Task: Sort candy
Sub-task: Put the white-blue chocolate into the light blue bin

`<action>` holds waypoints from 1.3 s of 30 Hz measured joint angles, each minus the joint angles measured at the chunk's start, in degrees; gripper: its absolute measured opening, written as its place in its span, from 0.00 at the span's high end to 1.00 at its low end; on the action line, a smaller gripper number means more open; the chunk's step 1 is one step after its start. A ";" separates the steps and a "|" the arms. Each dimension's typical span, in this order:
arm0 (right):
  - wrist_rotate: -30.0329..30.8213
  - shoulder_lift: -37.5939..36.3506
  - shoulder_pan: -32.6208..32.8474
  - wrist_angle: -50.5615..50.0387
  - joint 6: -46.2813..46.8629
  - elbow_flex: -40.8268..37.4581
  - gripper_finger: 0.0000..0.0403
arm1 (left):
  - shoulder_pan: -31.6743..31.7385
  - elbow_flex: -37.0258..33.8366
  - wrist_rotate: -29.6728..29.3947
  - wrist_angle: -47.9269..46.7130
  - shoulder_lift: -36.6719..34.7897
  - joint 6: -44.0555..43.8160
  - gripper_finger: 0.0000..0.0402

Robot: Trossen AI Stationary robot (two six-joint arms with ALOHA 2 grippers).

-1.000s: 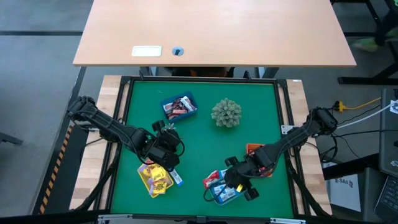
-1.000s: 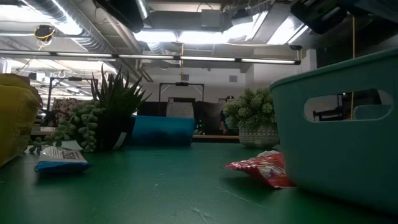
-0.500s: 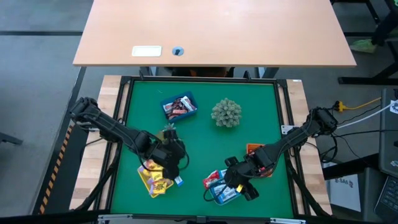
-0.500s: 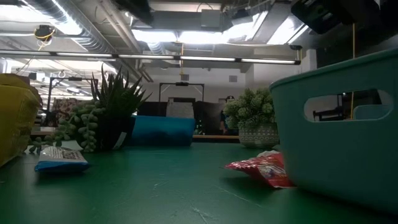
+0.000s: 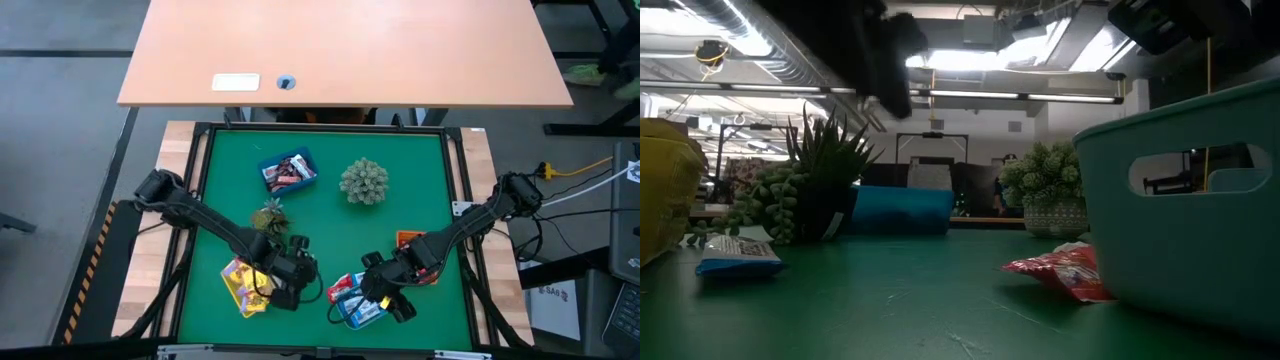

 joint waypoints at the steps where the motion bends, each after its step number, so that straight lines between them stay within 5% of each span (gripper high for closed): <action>1: 0.00 0.00 0.00 -0.02 0.00 0.00 0.37 | 0.01 0.00 1.32 -0.09 0.82 2.04 0.52; 7: 0.00 0.02 0.00 -0.02 0.00 -0.01 0.37 | -0.90 0.00 8.66 -0.18 4.56 11.31 0.53; 17: 0.15 0.02 0.00 -0.09 -0.02 0.00 0.37 | -1.22 0.00 12.59 -4.64 9.03 21.99 0.53; 39: 0.64 0.02 -0.02 -0.09 -0.04 0.00 0.37 | -2.04 0.02 10.52 -9.08 10.69 26.33 0.53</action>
